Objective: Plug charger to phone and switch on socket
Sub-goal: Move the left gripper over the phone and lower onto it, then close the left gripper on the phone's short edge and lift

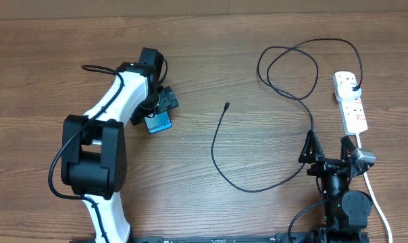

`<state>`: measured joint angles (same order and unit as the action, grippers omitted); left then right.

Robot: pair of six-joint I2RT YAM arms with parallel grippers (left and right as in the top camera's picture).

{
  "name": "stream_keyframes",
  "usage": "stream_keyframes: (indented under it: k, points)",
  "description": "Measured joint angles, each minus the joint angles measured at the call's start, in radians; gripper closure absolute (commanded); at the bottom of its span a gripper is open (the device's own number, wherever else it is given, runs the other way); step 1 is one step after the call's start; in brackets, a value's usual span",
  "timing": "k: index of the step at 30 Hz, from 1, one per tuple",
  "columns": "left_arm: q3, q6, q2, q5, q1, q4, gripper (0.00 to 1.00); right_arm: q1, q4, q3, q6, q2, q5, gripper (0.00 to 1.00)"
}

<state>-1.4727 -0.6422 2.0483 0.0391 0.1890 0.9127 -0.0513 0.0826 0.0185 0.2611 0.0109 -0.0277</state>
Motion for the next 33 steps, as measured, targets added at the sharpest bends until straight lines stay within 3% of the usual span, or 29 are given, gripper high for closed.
stream_keyframes:
  k: [14, 33]
  points:
    - [0.0, 0.18, 0.043, -0.072, -0.04, -0.038, 0.0, 0.0, 0.0, 0.0, 0.0, 0.0, 0.0, 0.0]
    - [-0.011, 0.228, 0.056, -0.05, -0.04, -0.056, 0.0, 0.0, 0.0, 0.0, 0.0, 0.0, 0.0, 0.0]
